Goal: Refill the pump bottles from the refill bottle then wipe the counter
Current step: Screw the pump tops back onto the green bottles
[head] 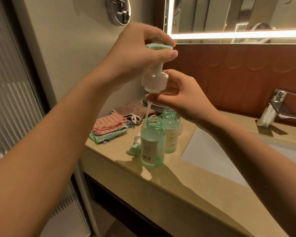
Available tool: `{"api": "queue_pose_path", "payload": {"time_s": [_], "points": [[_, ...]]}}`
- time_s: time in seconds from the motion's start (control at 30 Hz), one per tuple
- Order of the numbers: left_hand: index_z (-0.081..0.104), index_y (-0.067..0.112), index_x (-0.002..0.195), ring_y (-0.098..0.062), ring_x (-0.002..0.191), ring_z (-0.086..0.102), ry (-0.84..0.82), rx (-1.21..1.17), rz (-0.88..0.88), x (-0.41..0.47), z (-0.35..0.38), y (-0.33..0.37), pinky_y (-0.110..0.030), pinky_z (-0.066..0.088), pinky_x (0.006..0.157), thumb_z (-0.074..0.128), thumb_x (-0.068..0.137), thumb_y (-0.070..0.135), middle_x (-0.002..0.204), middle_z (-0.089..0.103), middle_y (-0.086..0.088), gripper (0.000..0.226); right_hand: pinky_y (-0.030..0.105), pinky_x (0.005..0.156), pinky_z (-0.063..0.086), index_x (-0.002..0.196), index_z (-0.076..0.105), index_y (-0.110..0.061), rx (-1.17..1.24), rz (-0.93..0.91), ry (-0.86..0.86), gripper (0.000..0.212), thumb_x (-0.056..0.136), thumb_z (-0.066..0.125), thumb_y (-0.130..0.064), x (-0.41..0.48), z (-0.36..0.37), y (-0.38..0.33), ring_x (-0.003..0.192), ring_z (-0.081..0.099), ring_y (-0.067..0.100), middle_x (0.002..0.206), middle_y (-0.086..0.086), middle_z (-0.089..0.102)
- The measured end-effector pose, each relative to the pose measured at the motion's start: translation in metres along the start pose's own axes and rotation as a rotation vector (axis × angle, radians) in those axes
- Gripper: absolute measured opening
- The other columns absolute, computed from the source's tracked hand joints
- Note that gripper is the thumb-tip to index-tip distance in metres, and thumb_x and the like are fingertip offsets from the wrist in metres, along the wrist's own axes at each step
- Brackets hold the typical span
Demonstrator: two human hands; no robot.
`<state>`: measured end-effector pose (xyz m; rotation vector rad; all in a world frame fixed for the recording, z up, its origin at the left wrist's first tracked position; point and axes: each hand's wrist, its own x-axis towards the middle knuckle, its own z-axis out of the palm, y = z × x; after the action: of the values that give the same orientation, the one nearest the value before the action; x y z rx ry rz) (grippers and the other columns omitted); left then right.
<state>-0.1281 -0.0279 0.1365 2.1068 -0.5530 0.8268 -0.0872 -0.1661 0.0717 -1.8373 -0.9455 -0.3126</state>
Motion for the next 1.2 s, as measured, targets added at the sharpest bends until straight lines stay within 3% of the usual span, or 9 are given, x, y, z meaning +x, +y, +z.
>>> {"api": "queue_pose_path", "payload": {"time_s": [0.17,0.33,0.47,0.6,0.67,0.77,0.93,1.07,1.2], "points": [[0.069,0.017,0.103,-0.006,0.09,0.064,-0.007,-0.07,0.017,0.002,0.0,-0.004,-0.019,0.052,0.077,0.07,0.08,0.028,0.098,0.068,0.0,0.026,0.023,0.09,0.051,0.125,0.056,-0.013,0.066,0.002,0.064,0.045,0.085,0.068,-0.029,0.0,-0.002,-0.008,0.105,0.062,0.008,0.115,-0.003,0.066],[0.065,0.015,0.113,-0.006,0.092,0.063,-0.018,-0.002,0.031,0.004,0.003,-0.005,-0.017,0.052,0.079,0.069,0.083,0.026,0.102,0.065,0.0,0.032,0.035,0.087,0.055,0.122,0.06,-0.013,0.063,-0.012,0.118,0.042,0.084,0.069,-0.027,0.005,-0.004,-0.007,0.102,0.065,0.011,0.112,-0.001,0.068],[0.039,0.016,0.14,-0.008,0.104,0.057,-0.032,-0.028,0.021,0.003,0.005,-0.009,-0.016,0.05,0.084,0.06,0.09,0.031,0.117,0.054,-0.002,0.056,0.026,0.089,0.053,0.123,0.059,-0.008,0.098,-0.061,0.149,0.04,0.086,0.067,-0.022,0.011,-0.006,-0.007,0.1,0.066,0.009,0.112,0.002,0.068],[0.03,0.019,0.144,-0.001,0.103,0.05,0.046,-0.104,-0.096,-0.009,0.007,-0.022,-0.001,0.042,0.074,0.04,0.099,0.036,0.129,0.05,0.0,0.049,0.02,0.081,0.052,0.121,0.059,-0.004,0.173,-0.066,0.207,0.036,0.087,0.065,-0.016,0.021,-0.014,-0.008,0.097,0.068,0.009,0.107,0.002,0.068],[0.036,0.02,0.142,-0.005,0.108,0.049,0.096,-0.14,-0.196,-0.022,0.01,-0.041,-0.006,0.043,0.074,0.037,0.099,0.04,0.135,0.049,-0.001,0.047,0.017,0.077,0.052,0.12,0.059,-0.004,0.19,-0.045,0.22,0.035,0.087,0.065,-0.014,0.023,-0.018,-0.007,0.095,0.068,0.008,0.104,0.001,0.068],[0.033,0.025,0.144,-0.012,0.114,0.049,0.023,-0.175,-0.398,-0.054,0.025,-0.073,-0.017,0.043,0.078,0.056,0.09,0.042,0.137,0.046,0.0,0.061,0.015,0.075,0.051,0.117,0.061,-0.002,0.188,0.01,0.193,0.035,0.084,0.068,-0.013,0.022,-0.016,0.001,0.091,0.068,0.007,0.103,0.002,0.069],[0.011,0.025,0.151,-0.015,0.132,0.038,-0.171,-0.071,-0.61,-0.107,0.074,-0.107,-0.032,0.036,0.102,0.083,0.066,0.032,0.148,0.037,0.002,0.112,0.015,0.07,0.052,0.117,0.061,-0.002,0.225,0.142,0.116,0.039,0.081,0.071,-0.012,0.009,0.001,0.029,0.087,0.069,0.007,0.101,0.003,0.07],[0.012,0.025,0.151,-0.01,0.121,0.049,-0.059,-0.215,-0.659,-0.12,0.106,-0.12,-0.028,0.042,0.098,0.089,0.058,0.022,0.122,0.05,0.015,0.121,0.014,0.074,0.053,0.118,0.063,-0.009,0.218,0.229,0.078,0.038,0.081,0.072,-0.013,-0.005,0.021,0.056,0.091,0.068,0.005,0.104,-0.003,0.071],[0.022,0.033,0.144,-0.013,0.122,0.049,0.063,-0.174,-0.66,-0.123,0.121,-0.122,-0.04,0.045,0.101,0.09,0.056,0.034,0.132,0.053,0.009,0.111,0.012,0.074,0.052,0.124,0.06,-0.013,0.26,0.285,0.118,0.04,0.085,0.068,-0.02,-0.015,0.032,0.071,0.1,0.065,0.005,0.112,-0.004,0.068]]}}
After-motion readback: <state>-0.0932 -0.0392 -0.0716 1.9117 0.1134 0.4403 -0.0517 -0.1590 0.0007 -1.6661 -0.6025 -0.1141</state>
